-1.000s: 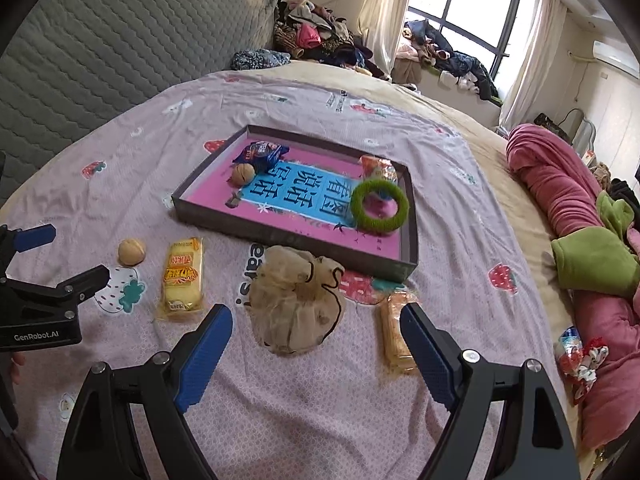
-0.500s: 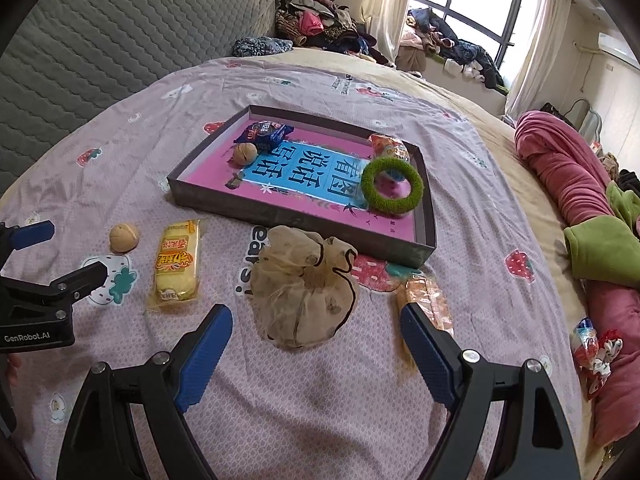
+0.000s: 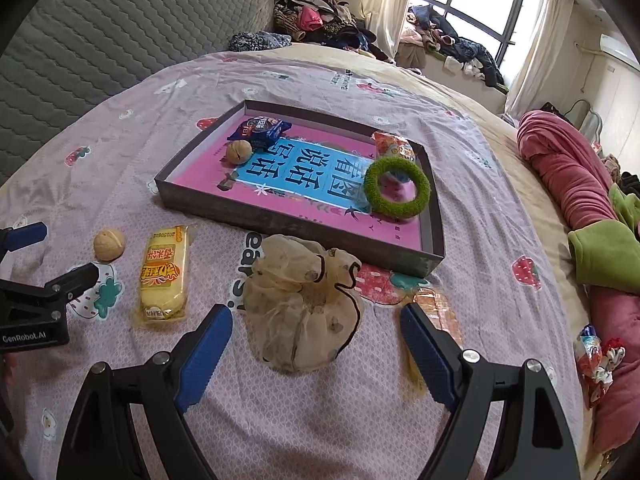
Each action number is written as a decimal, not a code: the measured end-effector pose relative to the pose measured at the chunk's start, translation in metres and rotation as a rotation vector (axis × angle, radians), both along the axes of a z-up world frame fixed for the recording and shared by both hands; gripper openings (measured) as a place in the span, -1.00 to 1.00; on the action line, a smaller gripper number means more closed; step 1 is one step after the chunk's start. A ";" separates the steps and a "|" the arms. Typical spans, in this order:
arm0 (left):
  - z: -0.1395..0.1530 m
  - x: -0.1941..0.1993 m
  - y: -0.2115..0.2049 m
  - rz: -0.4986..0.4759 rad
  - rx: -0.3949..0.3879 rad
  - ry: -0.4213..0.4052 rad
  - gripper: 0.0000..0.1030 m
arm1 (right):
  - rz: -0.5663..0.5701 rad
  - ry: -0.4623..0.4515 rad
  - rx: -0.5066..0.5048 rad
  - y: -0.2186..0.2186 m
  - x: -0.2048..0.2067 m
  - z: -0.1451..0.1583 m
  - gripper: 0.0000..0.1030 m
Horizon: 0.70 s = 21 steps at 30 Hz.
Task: Organize objects
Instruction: 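Grasp the second walnut with the left tool while the right tool grasps the beige mesh bag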
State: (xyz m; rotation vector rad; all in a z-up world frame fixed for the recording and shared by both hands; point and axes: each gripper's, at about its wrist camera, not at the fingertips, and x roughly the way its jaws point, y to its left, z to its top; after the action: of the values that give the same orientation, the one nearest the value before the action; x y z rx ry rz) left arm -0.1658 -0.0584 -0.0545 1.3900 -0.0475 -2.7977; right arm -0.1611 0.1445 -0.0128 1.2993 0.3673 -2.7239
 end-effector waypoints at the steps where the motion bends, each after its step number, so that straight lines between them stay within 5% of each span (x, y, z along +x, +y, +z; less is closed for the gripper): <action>1: -0.001 -0.001 -0.001 -0.001 0.004 0.000 0.99 | 0.001 -0.002 0.001 0.000 -0.002 -0.001 0.66; 21: -0.017 -0.026 0.002 -0.022 -0.002 -0.024 0.99 | -0.018 -0.050 0.022 -0.004 -0.026 -0.029 0.66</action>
State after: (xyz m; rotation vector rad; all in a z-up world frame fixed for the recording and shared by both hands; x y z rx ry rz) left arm -0.1919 -0.0560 -0.0711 1.4319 -0.0661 -2.7975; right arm -0.1867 0.1407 -0.0419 1.3800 0.3836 -2.7040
